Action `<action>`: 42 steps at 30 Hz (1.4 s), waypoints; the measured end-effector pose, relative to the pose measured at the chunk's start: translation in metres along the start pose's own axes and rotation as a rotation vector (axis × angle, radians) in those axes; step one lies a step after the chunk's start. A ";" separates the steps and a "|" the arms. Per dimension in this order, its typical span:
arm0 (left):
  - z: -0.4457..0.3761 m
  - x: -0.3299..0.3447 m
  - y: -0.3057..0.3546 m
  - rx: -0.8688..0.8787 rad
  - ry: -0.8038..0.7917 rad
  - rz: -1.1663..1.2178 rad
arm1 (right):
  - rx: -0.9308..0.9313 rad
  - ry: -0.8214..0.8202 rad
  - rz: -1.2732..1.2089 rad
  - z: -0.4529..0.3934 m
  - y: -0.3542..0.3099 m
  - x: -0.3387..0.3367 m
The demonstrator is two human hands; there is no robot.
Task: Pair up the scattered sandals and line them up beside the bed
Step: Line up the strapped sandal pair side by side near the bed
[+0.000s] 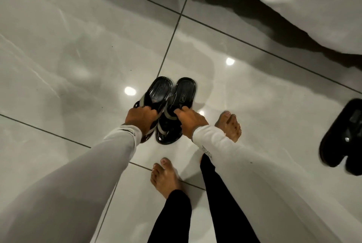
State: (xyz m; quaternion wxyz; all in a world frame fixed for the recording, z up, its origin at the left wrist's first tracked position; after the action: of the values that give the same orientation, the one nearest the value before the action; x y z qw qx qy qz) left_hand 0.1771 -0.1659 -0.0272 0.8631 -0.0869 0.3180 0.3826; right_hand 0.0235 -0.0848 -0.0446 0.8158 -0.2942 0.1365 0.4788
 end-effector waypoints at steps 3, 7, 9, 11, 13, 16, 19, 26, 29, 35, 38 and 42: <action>-0.003 -0.008 0.007 0.034 0.075 0.059 | 0.015 0.112 -0.027 -0.003 0.008 0.000; -0.012 -0.033 0.029 0.063 0.104 0.047 | 0.055 0.199 -0.090 0.007 0.024 -0.011; -0.021 -0.047 0.043 0.084 0.130 0.027 | 0.086 0.222 -0.097 0.012 0.037 -0.021; -0.031 -0.062 0.057 0.101 0.160 0.005 | 0.113 0.234 -0.095 0.014 0.054 -0.032; -0.040 -0.075 0.069 0.114 0.189 -0.008 | 0.143 0.249 -0.094 0.015 0.070 -0.042; -0.056 -0.093 0.089 0.132 0.189 -0.010 | 0.183 0.277 -0.120 0.015 0.095 -0.059; -0.074 -0.108 0.105 0.124 0.179 -0.023 | 0.203 0.323 -0.104 0.016 0.118 -0.074; -0.101 -0.129 0.117 0.108 0.217 -0.132 | 0.147 0.376 -0.057 0.011 0.151 -0.102; -0.109 -0.140 0.114 0.110 0.197 -0.157 | 0.147 0.387 -0.069 0.005 0.155 -0.112; -0.121 -0.163 0.104 0.116 0.230 -0.191 | 0.141 0.395 -0.070 -0.006 0.151 -0.126; -0.125 -0.171 0.102 0.121 0.235 -0.184 | 0.144 0.398 -0.058 -0.007 0.150 -0.129; -0.126 -0.169 0.100 0.114 0.235 -0.174 | 0.153 0.385 -0.056 -0.005 0.145 -0.125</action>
State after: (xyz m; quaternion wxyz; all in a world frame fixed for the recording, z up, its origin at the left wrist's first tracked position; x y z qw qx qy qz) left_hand -0.0410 -0.2487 -0.0124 0.8535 -0.1092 0.4292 0.2748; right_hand -0.1646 -0.1222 -0.0364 0.8075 -0.3213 0.3177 0.3792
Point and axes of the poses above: each hand's wrist, its own z-axis away from the middle knuckle, its own x-axis out of the palm, y = z × x, the point moved 1 cm from there along -z, towards the middle knuckle, and after that the axes turned 2 degrees about x, right-handed, at the moved point
